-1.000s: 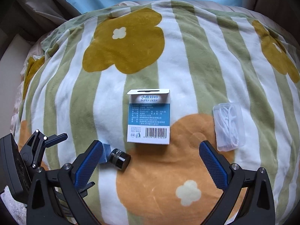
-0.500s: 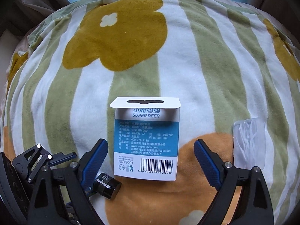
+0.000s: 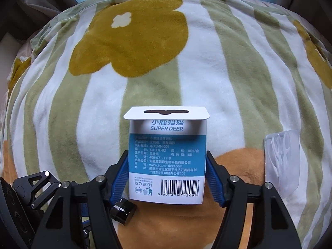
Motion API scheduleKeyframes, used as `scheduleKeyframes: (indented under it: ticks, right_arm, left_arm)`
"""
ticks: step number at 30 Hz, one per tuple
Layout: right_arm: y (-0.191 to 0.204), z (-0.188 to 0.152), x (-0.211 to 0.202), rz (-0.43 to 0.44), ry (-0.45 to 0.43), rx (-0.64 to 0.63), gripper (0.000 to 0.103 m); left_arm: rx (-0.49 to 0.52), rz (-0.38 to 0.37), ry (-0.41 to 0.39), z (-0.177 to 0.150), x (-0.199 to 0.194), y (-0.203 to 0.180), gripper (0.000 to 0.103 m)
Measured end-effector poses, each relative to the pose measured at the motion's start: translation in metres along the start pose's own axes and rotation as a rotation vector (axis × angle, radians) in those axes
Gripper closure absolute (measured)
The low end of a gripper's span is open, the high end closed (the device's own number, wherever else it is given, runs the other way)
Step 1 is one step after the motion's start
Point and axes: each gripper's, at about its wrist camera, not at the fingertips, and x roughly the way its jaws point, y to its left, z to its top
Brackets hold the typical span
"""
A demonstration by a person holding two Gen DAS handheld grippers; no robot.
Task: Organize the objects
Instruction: 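Grasp the blue PROYA box with the left tool while the right tool grasps the SUPER DEER box, then carry the PROYA box and SUPER DEER box over the box and open both tools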
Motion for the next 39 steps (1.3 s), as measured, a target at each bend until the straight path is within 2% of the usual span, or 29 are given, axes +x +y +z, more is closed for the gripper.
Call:
scheduleKeyframes:
  ticks: [9,22,31,39]
  right_arm:
    - [-0.003,-0.004,-0.024,0.008,-0.019,-0.004,0.04]
    - [0.03,-0.009,-0.087,0.034,-0.11,-0.075,0.04]
    - [0.028,-0.048,-0.149,0.063,-0.166,-0.158,0.04]
    - [0.018,-0.105,-0.197,0.078,-0.179,-0.24,0.04]
  left_arm:
    - [-0.01,0.015,-0.013,0.006,-0.026,-0.009,0.064]
    - [-0.15,0.101,-0.074,0.021,-0.1,-0.023,0.064]
    - [-0.24,0.161,-0.11,0.021,-0.156,-0.071,0.064]
    - [-0.35,0.191,-0.127,0.005,-0.193,-0.13,0.064]
